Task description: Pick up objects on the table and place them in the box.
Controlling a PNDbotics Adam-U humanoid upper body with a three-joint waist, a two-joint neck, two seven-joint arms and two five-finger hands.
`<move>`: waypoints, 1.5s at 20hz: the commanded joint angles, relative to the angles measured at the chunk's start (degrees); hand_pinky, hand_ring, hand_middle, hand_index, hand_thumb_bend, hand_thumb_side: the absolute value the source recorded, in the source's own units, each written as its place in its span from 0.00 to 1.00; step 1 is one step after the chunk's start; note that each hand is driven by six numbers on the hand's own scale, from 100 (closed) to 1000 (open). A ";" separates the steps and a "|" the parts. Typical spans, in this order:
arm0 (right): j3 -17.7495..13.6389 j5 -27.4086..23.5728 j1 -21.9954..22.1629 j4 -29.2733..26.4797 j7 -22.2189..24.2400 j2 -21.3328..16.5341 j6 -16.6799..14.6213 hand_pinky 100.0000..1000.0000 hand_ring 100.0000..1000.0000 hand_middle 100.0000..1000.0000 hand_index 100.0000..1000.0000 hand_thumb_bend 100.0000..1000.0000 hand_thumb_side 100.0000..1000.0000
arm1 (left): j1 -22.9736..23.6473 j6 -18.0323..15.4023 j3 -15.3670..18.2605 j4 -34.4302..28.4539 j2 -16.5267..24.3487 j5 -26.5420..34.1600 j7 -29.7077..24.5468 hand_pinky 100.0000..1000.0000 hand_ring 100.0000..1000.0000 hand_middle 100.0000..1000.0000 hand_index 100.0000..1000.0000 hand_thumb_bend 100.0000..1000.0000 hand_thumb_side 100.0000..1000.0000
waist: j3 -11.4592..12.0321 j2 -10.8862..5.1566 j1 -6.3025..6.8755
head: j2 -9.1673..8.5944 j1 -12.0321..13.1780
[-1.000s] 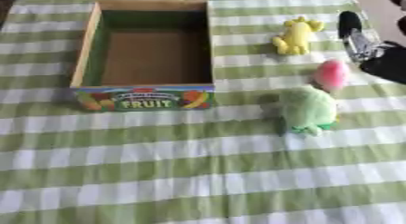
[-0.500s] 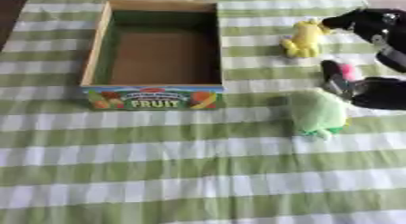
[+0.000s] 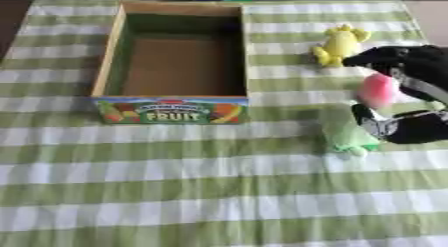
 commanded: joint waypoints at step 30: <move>4.01 -2.79 -1.51 2.60 6.18 -2.21 6.96 0.89 0.89 0.88 1.00 0.18 0.58 | -1.57 -0.37 -0.29 -0.93 1.68 1.59 -0.62 0.53 0.76 0.79 1.00 0.00 1.00 | 0.78 0.24 0.61 | -0.59 -1.62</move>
